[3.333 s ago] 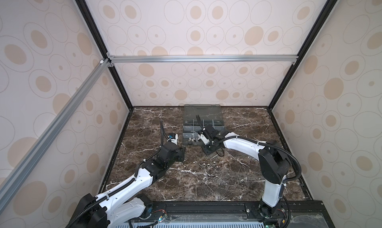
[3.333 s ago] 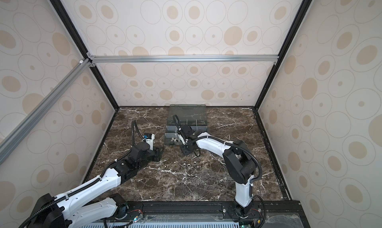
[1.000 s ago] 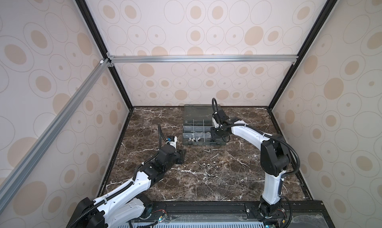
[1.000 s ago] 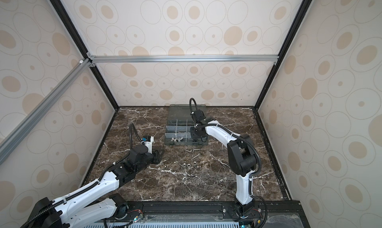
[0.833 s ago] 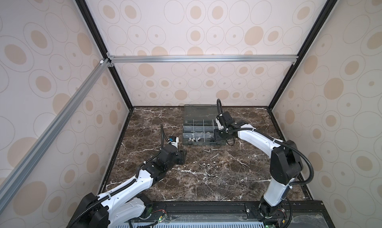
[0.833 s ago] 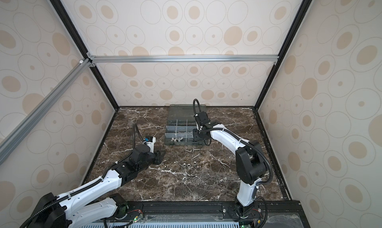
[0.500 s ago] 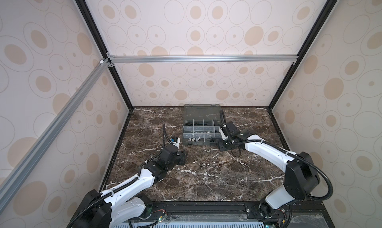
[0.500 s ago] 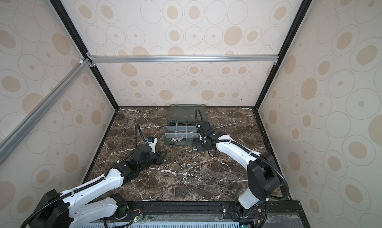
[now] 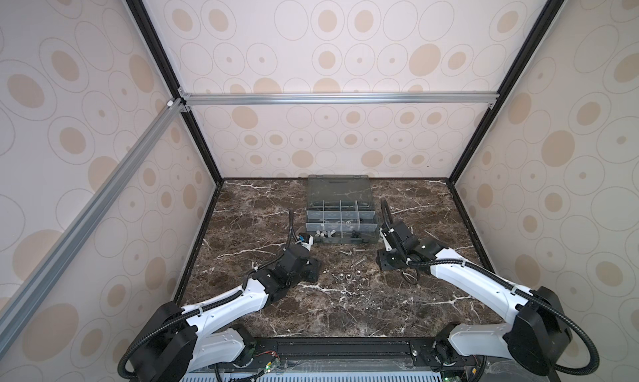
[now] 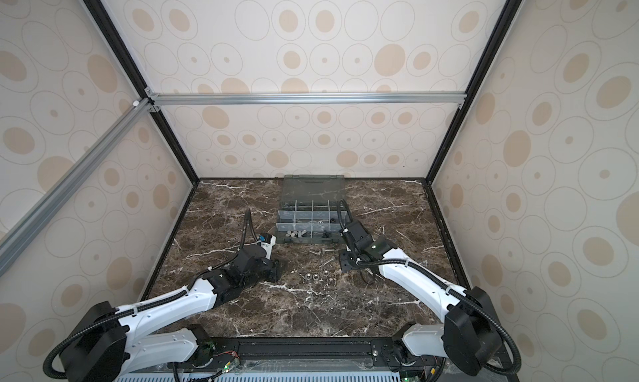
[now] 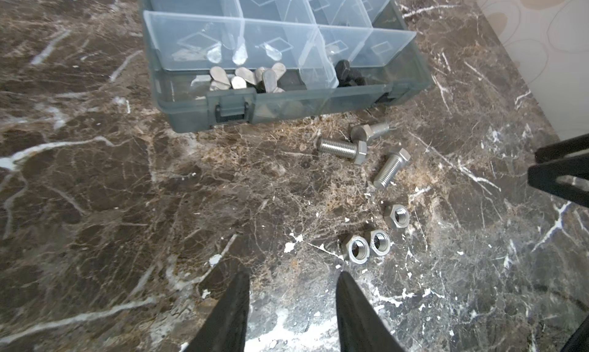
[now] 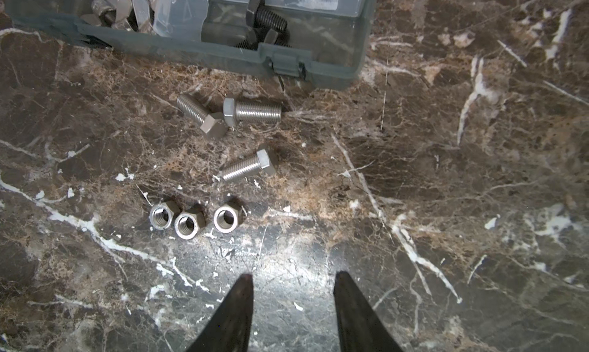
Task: Sort the screws and nuts into containers
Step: Pick up the nut at the center of the table.
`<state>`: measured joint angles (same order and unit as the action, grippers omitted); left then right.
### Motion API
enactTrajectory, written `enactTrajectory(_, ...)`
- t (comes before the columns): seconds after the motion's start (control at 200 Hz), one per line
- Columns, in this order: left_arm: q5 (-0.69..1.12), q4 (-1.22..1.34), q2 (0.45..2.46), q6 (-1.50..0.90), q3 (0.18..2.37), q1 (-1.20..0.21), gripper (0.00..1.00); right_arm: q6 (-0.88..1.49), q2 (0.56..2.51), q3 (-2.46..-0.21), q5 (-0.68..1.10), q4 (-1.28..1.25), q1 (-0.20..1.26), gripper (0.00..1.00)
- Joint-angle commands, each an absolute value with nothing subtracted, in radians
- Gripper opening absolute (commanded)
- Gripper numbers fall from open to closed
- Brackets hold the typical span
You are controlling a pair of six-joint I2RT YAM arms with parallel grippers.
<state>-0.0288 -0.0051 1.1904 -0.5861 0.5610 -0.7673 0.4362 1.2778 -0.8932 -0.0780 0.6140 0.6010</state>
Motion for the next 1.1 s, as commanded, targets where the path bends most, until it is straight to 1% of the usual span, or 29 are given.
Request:
enactTrajectory(0.0,-0.059,-0.029,1.230,-0.562,0.626,-0.806,0.45,0.474,1.245,-0.864,-0.091,0.637,0.607,0.45)
enactTrajectory(0.255,-0.101,-0.072,1.349,-0.533,0.693,-0.898,0.45,0.500,1.204,-0.832,-0.093,0.641,0.607,0.45)
enactTrajectory(0.555,-0.110,-0.119,1.497,-0.508,0.794,-0.979,0.45,0.504,1.166,-0.812,-0.106,0.650,0.606,0.45)
enactTrajectory(1.095,-0.122,-0.117,1.640,-0.512,0.882,-0.999,0.44,0.511,1.118,-0.774,-0.114,0.649,0.607,0.45)
